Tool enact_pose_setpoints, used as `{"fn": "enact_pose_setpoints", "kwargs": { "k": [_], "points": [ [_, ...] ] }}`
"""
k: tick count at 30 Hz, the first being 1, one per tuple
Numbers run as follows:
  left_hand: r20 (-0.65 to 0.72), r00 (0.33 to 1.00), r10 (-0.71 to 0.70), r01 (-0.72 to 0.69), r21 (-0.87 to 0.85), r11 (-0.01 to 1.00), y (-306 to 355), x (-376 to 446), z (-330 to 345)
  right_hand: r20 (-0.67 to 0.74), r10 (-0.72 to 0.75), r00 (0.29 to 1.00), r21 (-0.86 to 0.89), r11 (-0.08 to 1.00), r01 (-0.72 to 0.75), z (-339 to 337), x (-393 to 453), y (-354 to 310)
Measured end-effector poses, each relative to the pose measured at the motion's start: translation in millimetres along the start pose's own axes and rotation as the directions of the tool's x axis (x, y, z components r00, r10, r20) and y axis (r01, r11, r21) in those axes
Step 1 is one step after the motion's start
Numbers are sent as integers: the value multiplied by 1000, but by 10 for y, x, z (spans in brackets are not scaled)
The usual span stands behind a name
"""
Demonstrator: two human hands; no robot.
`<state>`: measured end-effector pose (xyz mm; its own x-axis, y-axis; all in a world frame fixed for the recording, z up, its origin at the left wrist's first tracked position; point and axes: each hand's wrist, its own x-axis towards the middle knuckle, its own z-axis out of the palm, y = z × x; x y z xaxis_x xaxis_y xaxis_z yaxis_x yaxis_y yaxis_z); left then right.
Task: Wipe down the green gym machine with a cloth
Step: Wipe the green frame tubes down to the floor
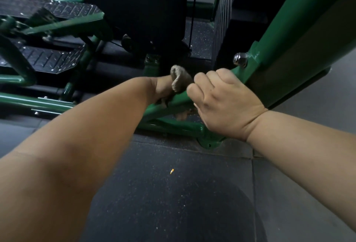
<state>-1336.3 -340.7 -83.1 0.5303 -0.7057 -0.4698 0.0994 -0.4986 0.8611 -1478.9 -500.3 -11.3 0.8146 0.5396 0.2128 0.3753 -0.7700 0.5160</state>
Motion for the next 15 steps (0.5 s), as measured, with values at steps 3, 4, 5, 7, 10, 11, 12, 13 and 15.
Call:
{"fn": "enact_pose_setpoints", "kwargs": {
  "k": [3,4,5,7,10,11,12,13,15],
  "points": [
    [-7,970,245,-244,-83,966,-175,-21,-69,43,31,999,-128,991,-25,68,-188,-50],
    [16,972,233,-230,-118,966,-188,-52,-62,51,43,998,-148,988,-35,82,-209,-60],
    [-37,990,135,-138,-112,984,-202,-86,-47,54,54,997,-151,987,-45,96,-213,-75],
    [-125,989,81,-80,11,997,-152,-158,-18,16,70,997,-127,990,-67,130,-210,-90],
    [-80,983,164,-159,62,985,155,-227,98,-117,22,993,-47,998,-28,224,-337,-99],
    [-49,982,184,-183,25,983,293,-233,141,-156,16,988,-23,1000,-19,248,-425,-87],
    [-22,976,219,-219,-21,975,439,-250,197,-183,26,983,-3,1000,-27,264,-522,-67],
    [13,979,204,-203,-88,975,508,-217,232,-195,43,980,2,999,-44,271,-620,-44],
    [87,983,163,-143,-194,970,614,-193,250,-183,48,982,-11,999,-51,283,-761,-14]
  ]
}}
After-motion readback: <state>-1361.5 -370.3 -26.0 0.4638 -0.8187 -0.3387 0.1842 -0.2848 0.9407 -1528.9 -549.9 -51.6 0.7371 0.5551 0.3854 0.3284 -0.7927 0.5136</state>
